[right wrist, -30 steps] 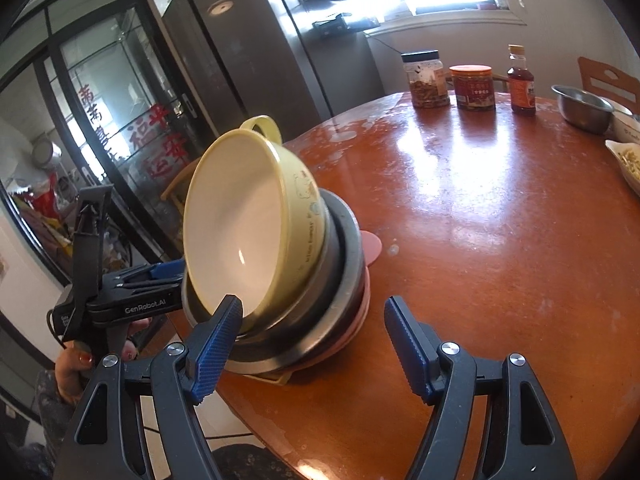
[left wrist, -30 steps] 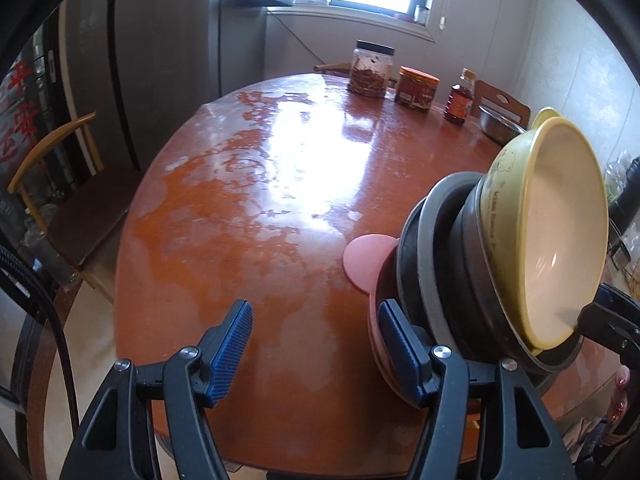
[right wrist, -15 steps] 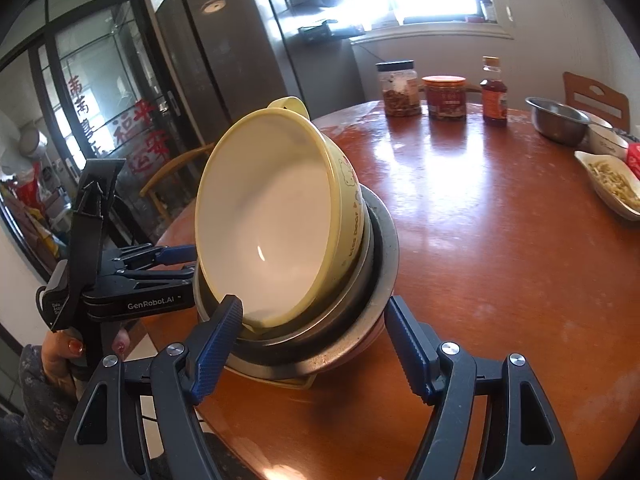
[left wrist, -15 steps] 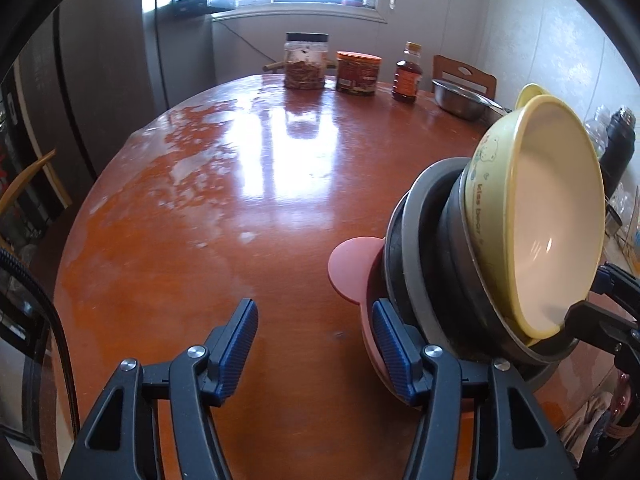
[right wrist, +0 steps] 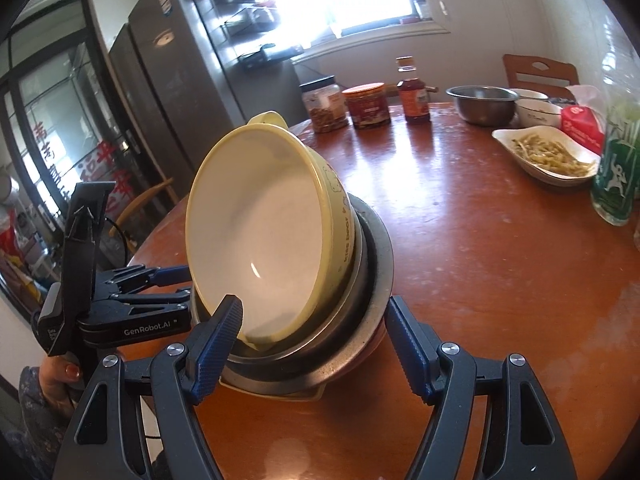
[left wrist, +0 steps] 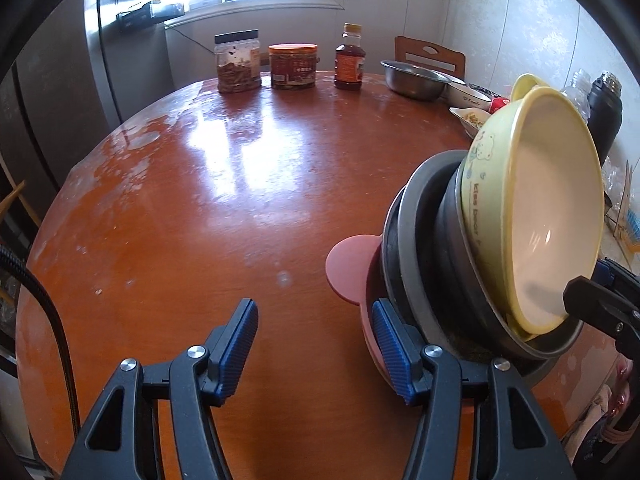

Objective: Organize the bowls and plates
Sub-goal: 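Lower the bowl stack onto the plate stack and open both grippers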

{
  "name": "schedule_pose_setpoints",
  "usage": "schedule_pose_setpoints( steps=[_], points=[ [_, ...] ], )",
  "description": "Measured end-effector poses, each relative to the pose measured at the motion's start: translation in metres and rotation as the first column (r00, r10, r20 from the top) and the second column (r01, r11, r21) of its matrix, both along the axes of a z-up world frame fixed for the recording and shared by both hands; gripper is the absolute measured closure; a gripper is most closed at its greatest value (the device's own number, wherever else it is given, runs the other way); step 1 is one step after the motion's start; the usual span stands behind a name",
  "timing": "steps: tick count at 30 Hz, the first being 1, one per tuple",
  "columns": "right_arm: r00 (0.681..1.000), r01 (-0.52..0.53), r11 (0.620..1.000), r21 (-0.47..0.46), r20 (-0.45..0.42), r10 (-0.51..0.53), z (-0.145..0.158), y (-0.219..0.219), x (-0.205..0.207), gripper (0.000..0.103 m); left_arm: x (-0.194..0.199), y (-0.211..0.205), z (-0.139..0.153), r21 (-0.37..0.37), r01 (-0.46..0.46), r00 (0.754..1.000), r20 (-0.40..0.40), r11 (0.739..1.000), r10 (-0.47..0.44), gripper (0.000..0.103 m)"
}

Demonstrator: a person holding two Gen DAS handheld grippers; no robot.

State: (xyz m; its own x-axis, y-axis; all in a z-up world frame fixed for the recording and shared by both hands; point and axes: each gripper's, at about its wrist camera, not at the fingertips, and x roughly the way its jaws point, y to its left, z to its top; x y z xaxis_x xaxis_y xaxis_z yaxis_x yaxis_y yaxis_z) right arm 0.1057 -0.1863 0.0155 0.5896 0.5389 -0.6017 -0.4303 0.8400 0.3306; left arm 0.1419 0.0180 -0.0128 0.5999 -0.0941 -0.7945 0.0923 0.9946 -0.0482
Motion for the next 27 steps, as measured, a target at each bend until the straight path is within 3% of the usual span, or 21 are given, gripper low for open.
schedule_pose_setpoints(
  steps=[11, 27],
  points=[
    [1.0, 0.029, 0.999, 0.016, -0.003, -0.029, 0.001, -0.017, 0.002, 0.028, 0.008, -0.012, -0.002, 0.001, -0.007, 1.0, -0.003, 1.0, 0.007, 0.043],
    [0.994, 0.101, 0.994, -0.03, 0.039, -0.1, 0.009, -0.025, -0.008, 0.028, -0.009, 0.005, 0.005, -0.047, -0.067, 0.997, 0.037, 0.997, 0.069, 0.03]
  ],
)
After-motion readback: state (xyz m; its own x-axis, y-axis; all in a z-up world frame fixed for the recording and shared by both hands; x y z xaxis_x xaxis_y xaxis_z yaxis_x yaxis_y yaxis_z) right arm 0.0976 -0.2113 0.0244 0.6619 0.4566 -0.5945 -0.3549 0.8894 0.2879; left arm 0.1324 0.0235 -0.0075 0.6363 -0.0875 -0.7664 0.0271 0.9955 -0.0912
